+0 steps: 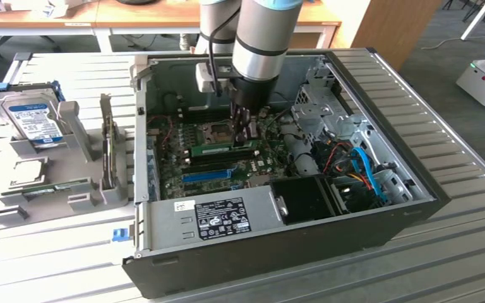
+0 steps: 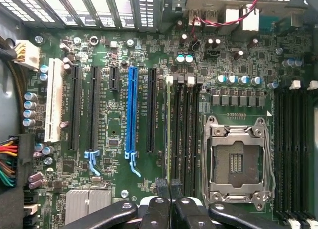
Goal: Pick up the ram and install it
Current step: 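Insert the ram into the slot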
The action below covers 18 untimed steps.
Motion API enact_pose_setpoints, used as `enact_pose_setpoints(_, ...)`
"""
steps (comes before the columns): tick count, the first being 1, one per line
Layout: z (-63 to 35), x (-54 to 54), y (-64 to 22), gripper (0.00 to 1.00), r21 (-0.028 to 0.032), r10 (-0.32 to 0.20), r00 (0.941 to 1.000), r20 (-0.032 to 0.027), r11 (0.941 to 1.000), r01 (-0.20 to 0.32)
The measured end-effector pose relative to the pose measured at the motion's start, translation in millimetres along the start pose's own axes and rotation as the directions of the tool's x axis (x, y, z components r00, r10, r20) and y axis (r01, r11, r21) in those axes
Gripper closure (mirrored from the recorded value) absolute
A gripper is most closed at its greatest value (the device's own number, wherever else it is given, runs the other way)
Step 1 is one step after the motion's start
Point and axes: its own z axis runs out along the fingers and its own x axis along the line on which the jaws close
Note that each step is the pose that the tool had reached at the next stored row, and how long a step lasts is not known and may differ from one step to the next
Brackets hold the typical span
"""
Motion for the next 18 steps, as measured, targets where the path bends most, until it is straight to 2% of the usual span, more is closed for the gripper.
enact_pose_setpoints(7,2.6,0.1,-0.3,0.88,0.0001,0.005,1.0000,-0.0005,1.0000,-0.005)
enact_pose_setpoints(8,2.7,0.0,-0.5,0.88,0.0002,0.006,1.0000,-0.0036,1.0000,-0.006)
enact_pose_setpoints(10,2.7,0.1,-0.7,0.88,0.0001,0.009,0.9998,-0.0156,1.0000,-0.009)
enact_pose_setpoints(11,2.7,0.1,-0.7,0.88,0.0000,0.011,0.9998,-0.0192,0.9999,-0.011)
enact_pose_setpoints(18,2.6,0.1,-1.8,0.88,-0.0008,0.012,0.9997,-0.0196,0.9999,-0.012)
